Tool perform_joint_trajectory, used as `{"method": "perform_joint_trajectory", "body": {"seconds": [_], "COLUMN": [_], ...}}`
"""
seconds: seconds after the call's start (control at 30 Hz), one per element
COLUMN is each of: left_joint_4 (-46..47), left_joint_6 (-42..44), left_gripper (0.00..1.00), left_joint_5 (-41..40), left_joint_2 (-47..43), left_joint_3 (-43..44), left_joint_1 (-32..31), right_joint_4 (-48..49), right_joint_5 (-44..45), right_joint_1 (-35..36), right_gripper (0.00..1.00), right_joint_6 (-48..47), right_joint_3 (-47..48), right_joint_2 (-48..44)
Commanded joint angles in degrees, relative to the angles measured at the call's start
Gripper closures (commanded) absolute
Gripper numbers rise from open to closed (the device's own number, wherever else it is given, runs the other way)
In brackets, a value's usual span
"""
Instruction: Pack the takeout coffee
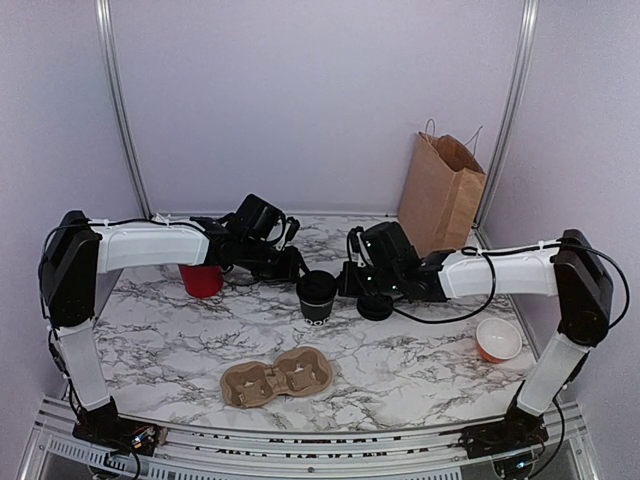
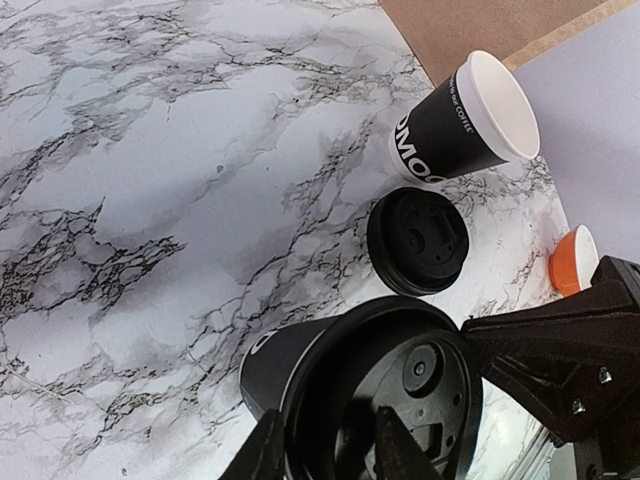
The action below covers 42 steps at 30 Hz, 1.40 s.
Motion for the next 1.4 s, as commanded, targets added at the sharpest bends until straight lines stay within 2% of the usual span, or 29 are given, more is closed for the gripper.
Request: {"method": "perform_joint_trajectory", "body": {"seconds": [0.0, 0.23, 0.5, 0.67, 0.77, 1.13, 1.37], "left_joint_4": [-2.51, -2.47, -2.44, -2.39, -2.42, -2.47, -3.65], "left_joint_6": [1.18, 1.47, 2.12, 2.47, 2.76, 3.84, 4.0], "left_gripper": [0.7, 0.7, 0.7, 0.69, 0.69, 0.68, 0.62], "left_joint_5": [-1.14, -1.06, -0.69, -0.59, -0.53, 0.7, -0.13], "left_joint_2": [2.42, 2.25, 1.94, 1.61, 1.66, 1.41, 0.66], "left_joint_3": [-0.68, -0.72, 0.06, 0.21, 0.69, 4.08, 6.34], "left_joint_1": [-0.13, -0.13, -0.13, -0.13, -0.13, -0.13, -0.13], "right_joint_4": [-13.64, -15.6, -17.27, -15.89, -15.61, -14.23, -14.57], "right_joint_5": [-6.24, -3.92, -2.08, -0.96, 0.26, 4.13, 4.34], "right_joint_1": [4.44, 5.6, 5.6, 5.6, 5.61, 5.6, 5.47], "right_gripper": [1.0, 1.0, 0.97, 0.81, 0.78, 0.77, 0.77], "right_joint_6": [0.3, 0.73, 0.88, 1.61, 1.77, 1.12, 0.34], "right_joint_3": [-3.76, -2.77, 5.26, 7.67, 9.27, 10.56, 10.73], "right_joint_2": [6.12, 6.76, 2.75, 0.65, -0.07, -3.39, -4.15]}}
